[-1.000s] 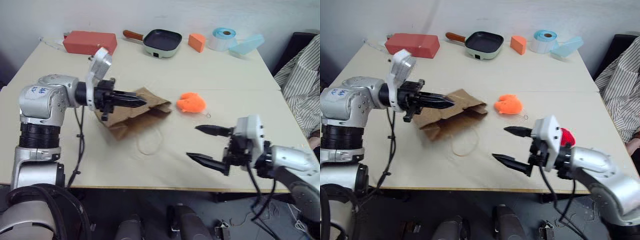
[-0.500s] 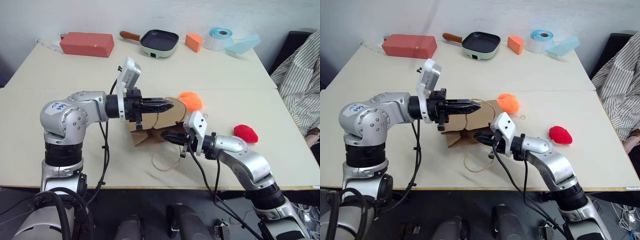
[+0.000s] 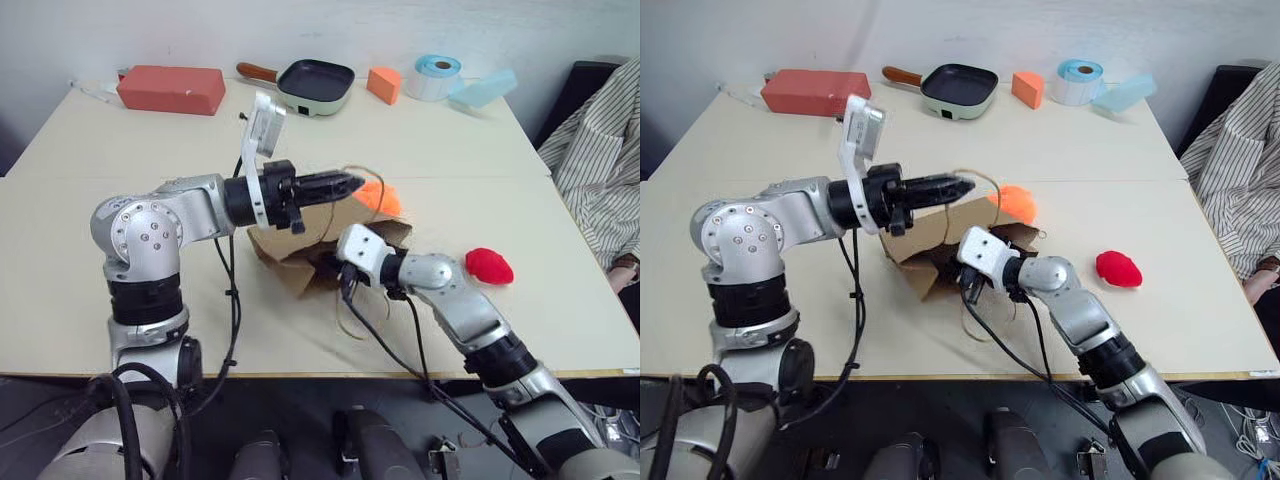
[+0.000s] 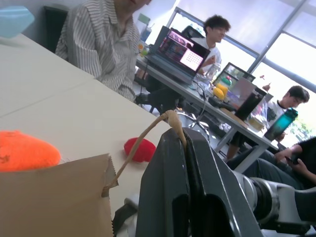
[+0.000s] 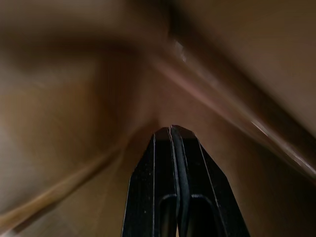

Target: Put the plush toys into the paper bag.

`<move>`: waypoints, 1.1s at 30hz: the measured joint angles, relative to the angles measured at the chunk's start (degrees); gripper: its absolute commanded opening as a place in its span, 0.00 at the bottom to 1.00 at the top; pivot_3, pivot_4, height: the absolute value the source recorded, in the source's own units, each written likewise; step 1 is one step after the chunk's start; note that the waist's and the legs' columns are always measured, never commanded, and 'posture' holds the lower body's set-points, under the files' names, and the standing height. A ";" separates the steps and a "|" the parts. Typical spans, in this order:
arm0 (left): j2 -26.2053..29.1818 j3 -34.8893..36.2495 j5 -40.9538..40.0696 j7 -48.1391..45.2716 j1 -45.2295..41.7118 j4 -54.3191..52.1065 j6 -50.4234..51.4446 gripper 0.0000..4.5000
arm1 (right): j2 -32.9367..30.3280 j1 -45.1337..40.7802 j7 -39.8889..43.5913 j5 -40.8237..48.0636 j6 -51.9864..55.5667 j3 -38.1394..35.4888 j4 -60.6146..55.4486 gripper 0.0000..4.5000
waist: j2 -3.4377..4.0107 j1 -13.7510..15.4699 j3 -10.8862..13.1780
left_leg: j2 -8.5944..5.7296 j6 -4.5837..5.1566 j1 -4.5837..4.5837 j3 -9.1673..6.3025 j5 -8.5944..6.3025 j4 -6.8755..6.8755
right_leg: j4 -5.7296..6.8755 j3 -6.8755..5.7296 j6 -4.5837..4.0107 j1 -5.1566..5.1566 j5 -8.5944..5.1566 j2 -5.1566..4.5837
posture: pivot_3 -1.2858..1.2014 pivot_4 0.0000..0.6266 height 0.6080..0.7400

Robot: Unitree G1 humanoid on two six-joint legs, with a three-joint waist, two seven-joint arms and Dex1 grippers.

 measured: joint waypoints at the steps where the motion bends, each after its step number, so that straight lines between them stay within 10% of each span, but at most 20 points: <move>1: 0.00 0.36 -0.12 0.91 -0.26 0.05 0.02 0.00 | -0.19 -0.05 0.04 -1.92 -1.45 0.62 1.03 0.01 | 0.00 -0.03 0.00 | 0.00 -0.01 0.00 0.00 0.00 -0.03 | 0.01 0.00 0.00 0.00 0.00 0.00 | 0.52 0.24 1.00; 18: 2.29 -3.18 -9.09 -2.24 0.25 -2.68 2.75 0.00 | 6.33 -15.41 16.72 -7.56 -13.52 4.72 22.10 0.01 | 0.01 -1.52 0.00 | 0.01 -0.08 0.05 -0.04 0.04 0.04 | 0.00 -0.04 0.00 0.02 0.00 -0.02 | 0.52 0.24 1.00; 25: 3.53 -3.08 -10.02 -1.43 0.05 -2.58 1.93 0.00 | 15.59 -14.91 23.75 7.26 4.39 -6.87 29.70 0.01 | 0.01 -1.71 0.00 | 0.06 -0.08 0.06 -0.05 0.04 0.07 | 0.22 -0.05 0.00 0.02 0.00 -0.01 | 0.52 0.24 1.00; 33: 6.79 0.18 -10.00 -0.11 -4.00 1.50 -0.93 0.00 | 13.95 -11.62 22.35 3.03 4.44 -2.32 22.56 0.01 | 0.02 -1.50 0.00 | 0.02 -0.10 0.08 -0.07 0.04 0.06 | 0.05 -0.06 0.00 0.04 0.00 -0.04 | 0.52 0.24 1.00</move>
